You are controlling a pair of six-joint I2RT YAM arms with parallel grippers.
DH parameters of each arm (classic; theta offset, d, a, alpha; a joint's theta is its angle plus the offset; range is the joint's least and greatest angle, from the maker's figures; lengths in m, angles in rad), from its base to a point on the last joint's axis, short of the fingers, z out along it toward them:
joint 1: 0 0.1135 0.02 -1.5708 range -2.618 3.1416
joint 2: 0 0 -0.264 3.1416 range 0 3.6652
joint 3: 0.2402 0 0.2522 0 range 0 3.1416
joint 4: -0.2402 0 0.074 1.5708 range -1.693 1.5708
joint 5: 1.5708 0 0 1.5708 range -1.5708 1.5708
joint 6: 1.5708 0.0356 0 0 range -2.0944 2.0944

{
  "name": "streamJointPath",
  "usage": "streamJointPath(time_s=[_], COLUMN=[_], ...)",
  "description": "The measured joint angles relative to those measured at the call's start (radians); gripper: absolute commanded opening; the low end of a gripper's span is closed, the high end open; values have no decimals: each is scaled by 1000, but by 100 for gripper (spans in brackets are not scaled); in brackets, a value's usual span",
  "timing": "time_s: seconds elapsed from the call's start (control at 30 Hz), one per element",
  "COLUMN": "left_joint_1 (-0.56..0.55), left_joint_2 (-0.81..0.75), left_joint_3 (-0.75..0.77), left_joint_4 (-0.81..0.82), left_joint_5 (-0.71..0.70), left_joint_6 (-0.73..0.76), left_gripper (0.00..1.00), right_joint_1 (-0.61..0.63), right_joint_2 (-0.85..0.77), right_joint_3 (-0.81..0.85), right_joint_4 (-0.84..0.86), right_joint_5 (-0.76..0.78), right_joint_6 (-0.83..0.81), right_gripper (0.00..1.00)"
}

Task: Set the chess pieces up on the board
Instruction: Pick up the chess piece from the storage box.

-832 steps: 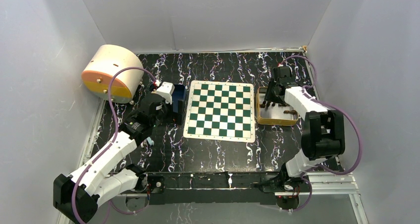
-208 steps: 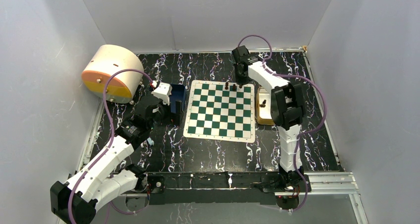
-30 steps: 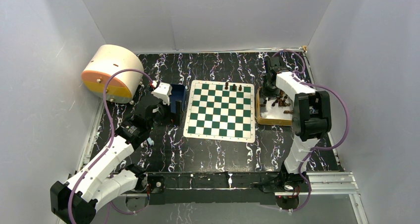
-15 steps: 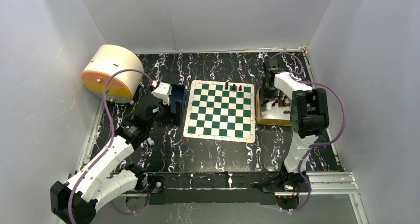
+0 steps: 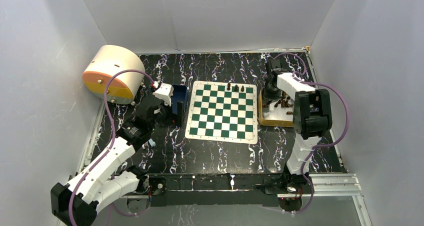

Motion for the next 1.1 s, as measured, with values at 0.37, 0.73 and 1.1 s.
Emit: streamJointPath(time_s=[0.37, 0.73, 1.1], left_joint_1=[0, 0, 0], left_joint_2=[0, 0, 0], left_joint_3=[0, 0, 0], left_joint_4=[0, 0, 0], left_joint_5=[0, 0, 1], left_joint_6=[0, 0, 0], left_gripper=[94, 93, 94], right_joint_1=[0, 0, 42], right_joint_2=[0, -27, -83], right_joint_3=[35, 83, 165], right_joint_4=[-19, -73, -80], right_joint_5=[16, 26, 6], right_joint_6=[0, 3, 9], right_gripper=[18, 18, 18])
